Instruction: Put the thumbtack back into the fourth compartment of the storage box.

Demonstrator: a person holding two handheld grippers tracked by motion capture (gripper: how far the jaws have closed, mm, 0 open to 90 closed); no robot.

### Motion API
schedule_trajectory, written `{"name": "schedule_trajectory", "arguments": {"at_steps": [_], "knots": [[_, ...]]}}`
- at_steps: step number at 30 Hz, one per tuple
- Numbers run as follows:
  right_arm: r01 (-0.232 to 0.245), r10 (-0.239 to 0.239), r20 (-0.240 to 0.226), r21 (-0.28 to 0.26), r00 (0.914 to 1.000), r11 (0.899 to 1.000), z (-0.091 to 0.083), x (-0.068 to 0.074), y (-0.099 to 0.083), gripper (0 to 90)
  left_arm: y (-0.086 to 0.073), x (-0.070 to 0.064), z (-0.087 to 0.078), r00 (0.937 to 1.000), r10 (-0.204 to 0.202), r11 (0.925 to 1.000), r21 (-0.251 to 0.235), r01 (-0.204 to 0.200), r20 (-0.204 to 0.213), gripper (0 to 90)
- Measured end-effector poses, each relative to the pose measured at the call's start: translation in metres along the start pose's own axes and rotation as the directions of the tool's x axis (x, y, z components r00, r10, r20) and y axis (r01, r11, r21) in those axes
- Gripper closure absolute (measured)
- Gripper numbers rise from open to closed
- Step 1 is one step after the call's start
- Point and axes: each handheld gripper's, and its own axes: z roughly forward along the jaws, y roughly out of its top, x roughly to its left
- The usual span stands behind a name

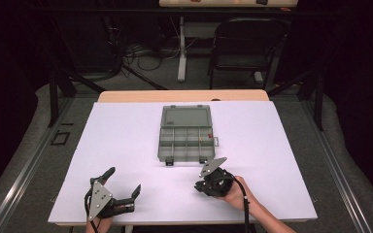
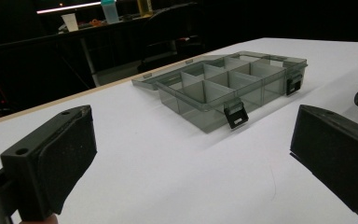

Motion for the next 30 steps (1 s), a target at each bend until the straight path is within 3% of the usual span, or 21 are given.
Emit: {"name": "schedule_trajectory", "arguments": {"at_steps": [30], "knots": [[-0.028, 0.041, 0.109, -0.118, 0.9932, 0.993, -0.033, -0.022, 0.011, 83.4, 0.0, 0.0, 0.0, 1.0, 0.001, 1.0, 0.002, -0.001, -0.003, 0.2]]}}
